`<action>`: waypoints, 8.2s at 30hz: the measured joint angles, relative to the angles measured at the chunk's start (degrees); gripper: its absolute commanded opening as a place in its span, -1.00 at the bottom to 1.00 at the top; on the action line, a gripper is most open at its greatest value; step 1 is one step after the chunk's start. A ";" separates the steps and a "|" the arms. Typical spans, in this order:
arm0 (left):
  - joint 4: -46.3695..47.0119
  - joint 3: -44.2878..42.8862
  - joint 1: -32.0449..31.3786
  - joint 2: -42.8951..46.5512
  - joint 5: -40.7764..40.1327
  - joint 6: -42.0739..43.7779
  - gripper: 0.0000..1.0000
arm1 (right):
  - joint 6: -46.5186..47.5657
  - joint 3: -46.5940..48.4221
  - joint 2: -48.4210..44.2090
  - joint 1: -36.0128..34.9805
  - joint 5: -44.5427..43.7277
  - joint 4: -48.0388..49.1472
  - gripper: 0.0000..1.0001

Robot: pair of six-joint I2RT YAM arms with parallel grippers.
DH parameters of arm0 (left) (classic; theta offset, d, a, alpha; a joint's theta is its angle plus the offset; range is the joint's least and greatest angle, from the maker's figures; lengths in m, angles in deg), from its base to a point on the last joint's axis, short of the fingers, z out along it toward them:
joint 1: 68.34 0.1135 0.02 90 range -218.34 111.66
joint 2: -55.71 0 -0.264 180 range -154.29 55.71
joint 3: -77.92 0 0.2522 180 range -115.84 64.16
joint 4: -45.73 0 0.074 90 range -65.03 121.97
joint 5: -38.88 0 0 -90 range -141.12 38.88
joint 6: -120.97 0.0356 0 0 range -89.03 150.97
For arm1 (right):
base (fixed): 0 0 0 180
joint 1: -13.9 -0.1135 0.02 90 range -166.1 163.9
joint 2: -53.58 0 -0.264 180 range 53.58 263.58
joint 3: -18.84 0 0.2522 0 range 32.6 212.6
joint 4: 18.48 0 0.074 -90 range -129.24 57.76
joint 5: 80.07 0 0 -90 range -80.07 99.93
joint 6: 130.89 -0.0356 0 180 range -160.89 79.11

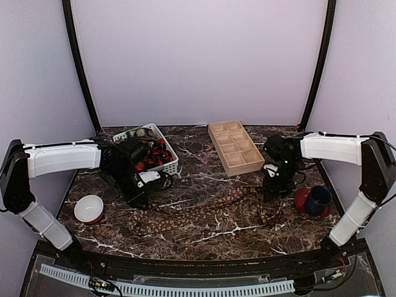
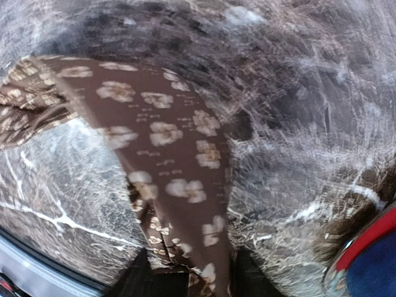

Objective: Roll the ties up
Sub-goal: Put down the tie at the center of the board, then flatten out the tie at the center of the board.

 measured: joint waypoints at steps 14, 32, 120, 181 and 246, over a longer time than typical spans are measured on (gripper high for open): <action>15.04 -0.37 -12.28 6.58 1.92 -6.36 0.36 | -2.58 8.26 -6.51 1.53 5.70 -0.94 0.15; 22.45 -1.75 -19.10 -16.52 -5.11 -7.61 -0.42 | -5.95 -3.65 -8.61 -0.42 9.03 1.14 0.06; 32.52 -8.13 -14.67 -19.61 6.58 -10.19 0.31 | -7.78 -16.35 -11.76 -9.75 2.69 8.96 0.11; 29.51 -7.82 -13.33 -19.43 6.05 -10.71 0.34 | -8.98 -2.82 5.57 3.28 3.21 6.16 -0.22; 28.48 -11.15 -13.94 -25.86 8.28 -11.17 -0.58 | -2.86 18.08 12.20 17.66 1.97 6.36 -0.55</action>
